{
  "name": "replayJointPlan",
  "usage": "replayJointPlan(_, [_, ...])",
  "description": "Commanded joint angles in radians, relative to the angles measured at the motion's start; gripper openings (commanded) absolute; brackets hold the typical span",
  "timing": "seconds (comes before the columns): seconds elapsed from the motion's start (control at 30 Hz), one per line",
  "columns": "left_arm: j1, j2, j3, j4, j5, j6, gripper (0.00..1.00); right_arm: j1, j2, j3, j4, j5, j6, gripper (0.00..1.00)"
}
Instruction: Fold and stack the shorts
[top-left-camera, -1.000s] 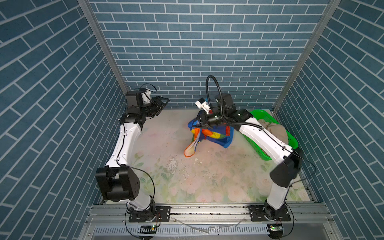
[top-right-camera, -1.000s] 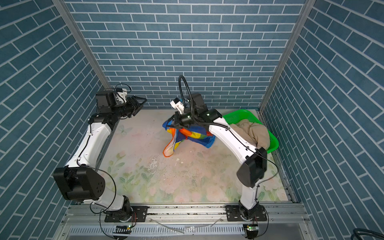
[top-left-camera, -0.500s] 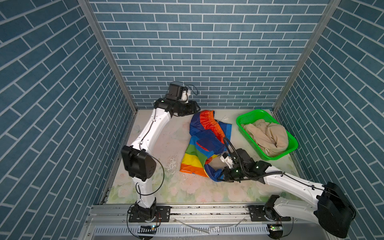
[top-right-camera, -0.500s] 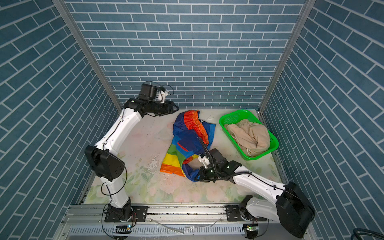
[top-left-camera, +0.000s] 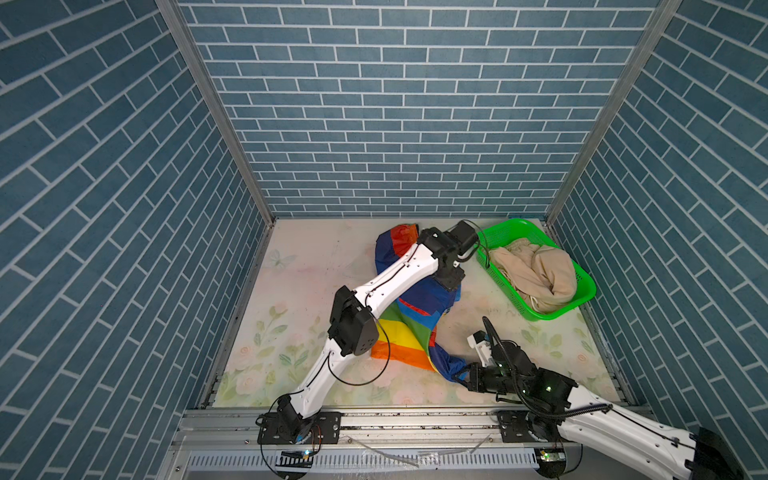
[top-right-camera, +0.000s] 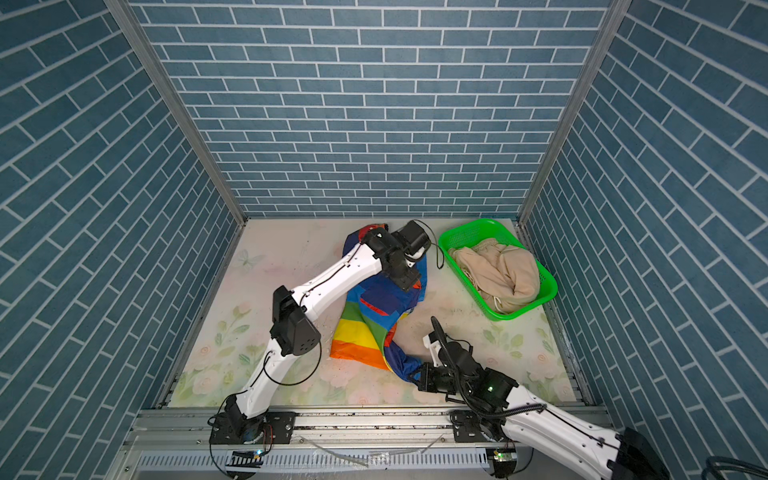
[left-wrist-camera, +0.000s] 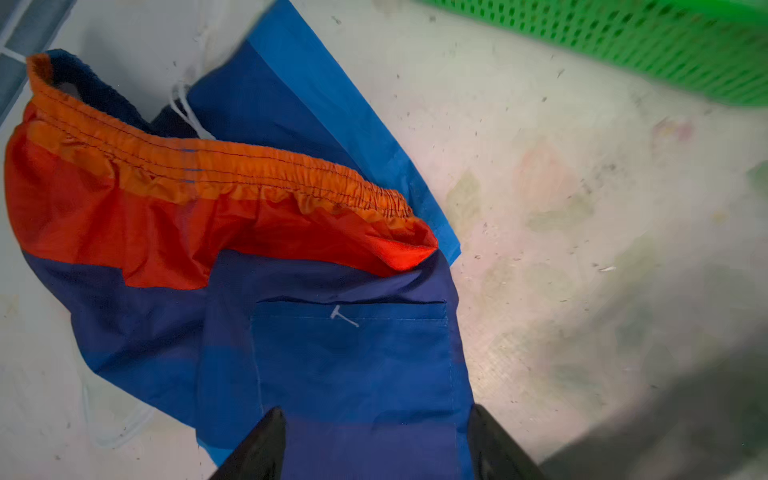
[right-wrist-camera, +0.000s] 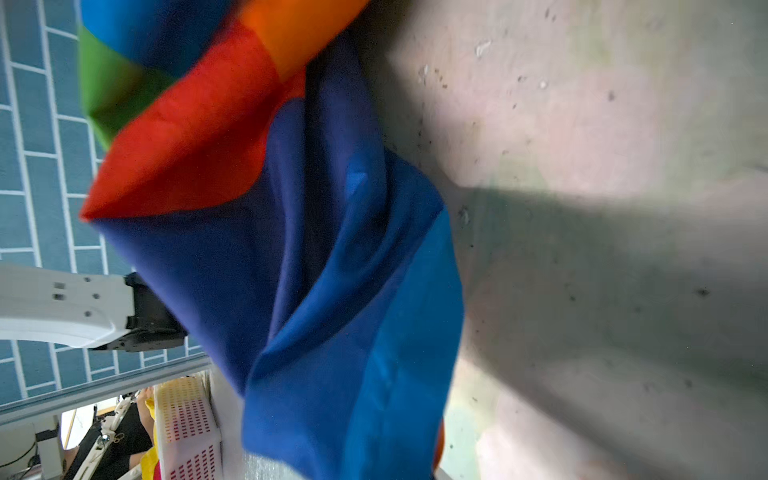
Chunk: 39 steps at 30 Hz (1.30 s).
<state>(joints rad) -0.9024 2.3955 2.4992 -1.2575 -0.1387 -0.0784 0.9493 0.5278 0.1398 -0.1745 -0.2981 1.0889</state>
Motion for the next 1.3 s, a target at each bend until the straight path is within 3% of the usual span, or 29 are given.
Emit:
replayJointPlan(0.0, [-0.023,0.098,0.114,-0.076,-0.137,0.021,0.71,0.008,-0.096,-0.046,-0.138,0.066,0.07,0.0])
replayJointPlan(0.1, [-0.024,0.17,0.166,-0.053,-0.166,0.009,0.75,0.01,-0.15,-0.063,-0.172,0.072,0.09,0.0])
replayJointPlan(0.37, [-0.013,0.195,0.1,0.116,-0.257,-0.011,0.82,0.01,-0.12,-0.074,-0.154,0.064,0.085,0.0])
replayJointPlan(0.7, [0.108,0.18,0.023,0.341,0.115,-0.209,0.86,0.01,-0.049,-0.083,-0.106,0.053,0.082,0.0])
replayJointPlan(0.9, [0.126,0.277,0.125,0.263,0.048,-0.24,0.86,0.01,-0.051,-0.085,-0.109,0.063,0.083,0.0])
replayJointPlan(1.2, [0.124,0.302,0.077,0.299,0.081,-0.261,0.84,0.009,-0.041,-0.08,-0.12,0.066,0.084,0.0])
replayJointPlan(1.27, [0.125,0.312,0.071,0.3,0.1,-0.261,0.73,0.01,-0.041,-0.078,-0.127,0.068,0.085,0.0])
